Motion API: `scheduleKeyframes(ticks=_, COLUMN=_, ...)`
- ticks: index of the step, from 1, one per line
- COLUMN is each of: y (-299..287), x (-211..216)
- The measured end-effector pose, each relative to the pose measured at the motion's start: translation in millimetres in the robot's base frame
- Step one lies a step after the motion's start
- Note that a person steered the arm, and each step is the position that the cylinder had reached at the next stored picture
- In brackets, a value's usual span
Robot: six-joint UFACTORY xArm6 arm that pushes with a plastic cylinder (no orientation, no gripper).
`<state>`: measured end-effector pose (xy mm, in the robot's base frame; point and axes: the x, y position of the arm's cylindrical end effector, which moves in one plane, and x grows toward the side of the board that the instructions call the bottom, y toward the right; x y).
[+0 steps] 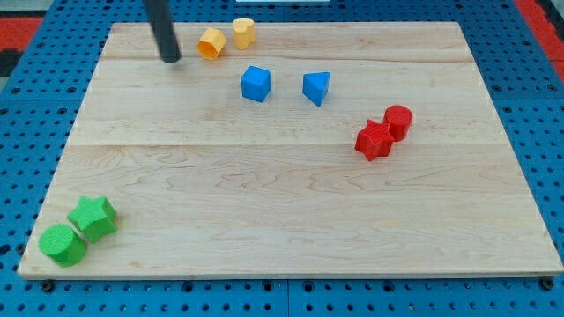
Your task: Push yellow heart to the top left of the board
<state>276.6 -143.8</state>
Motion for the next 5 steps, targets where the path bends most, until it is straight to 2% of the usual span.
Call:
scheduleKeyframes(ticks=1, y=101, x=0)
scheduleKeyframes(ticks=2, y=131, x=-17)
scheduleKeyframes(ticks=3, y=129, x=-82)
scheduleKeyframes(ticks=4, y=79, x=-84)
scheduleKeyframes(ticks=5, y=63, x=-84)
